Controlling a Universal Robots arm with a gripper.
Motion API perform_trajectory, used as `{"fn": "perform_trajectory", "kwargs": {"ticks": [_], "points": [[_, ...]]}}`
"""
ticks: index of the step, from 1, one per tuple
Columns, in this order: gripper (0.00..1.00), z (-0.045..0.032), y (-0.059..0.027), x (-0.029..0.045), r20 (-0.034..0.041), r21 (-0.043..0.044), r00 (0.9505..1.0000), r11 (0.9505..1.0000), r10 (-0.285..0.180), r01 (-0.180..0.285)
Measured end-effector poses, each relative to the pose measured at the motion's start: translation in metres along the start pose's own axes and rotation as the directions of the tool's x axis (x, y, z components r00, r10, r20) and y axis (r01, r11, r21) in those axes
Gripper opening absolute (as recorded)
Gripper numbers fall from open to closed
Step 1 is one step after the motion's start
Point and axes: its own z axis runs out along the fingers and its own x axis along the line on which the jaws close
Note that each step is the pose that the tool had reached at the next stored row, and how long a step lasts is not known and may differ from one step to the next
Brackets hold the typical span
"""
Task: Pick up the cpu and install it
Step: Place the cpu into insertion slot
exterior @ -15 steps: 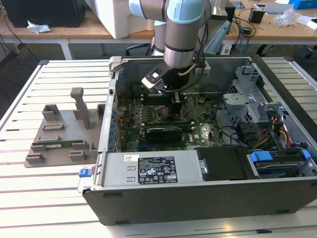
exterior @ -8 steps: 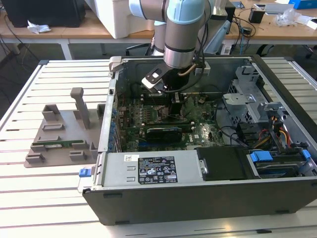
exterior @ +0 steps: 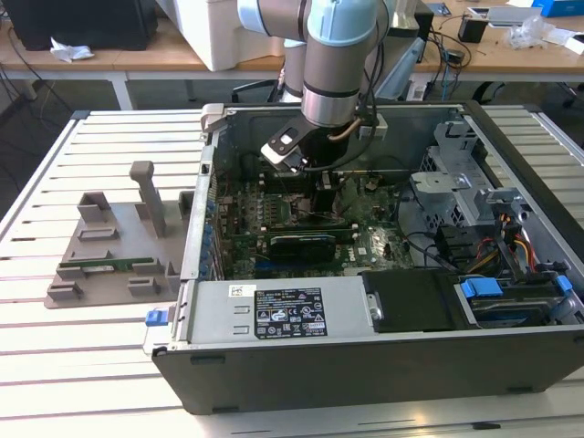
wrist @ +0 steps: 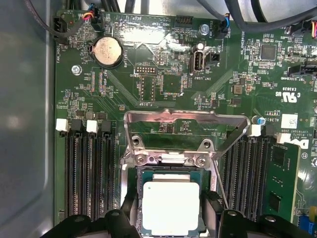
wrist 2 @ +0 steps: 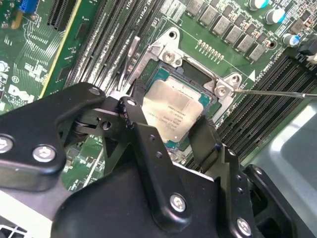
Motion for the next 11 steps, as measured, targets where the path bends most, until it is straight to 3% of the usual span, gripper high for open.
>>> {"fn": "perform_trajectory", "kwargs": {"ticks": [11], "points": [[0.62, 0.0001, -0.0046, 0.0032, 0.0000, 0.0000, 1.0000, 1.0000, 0.000, 0.000]]}}
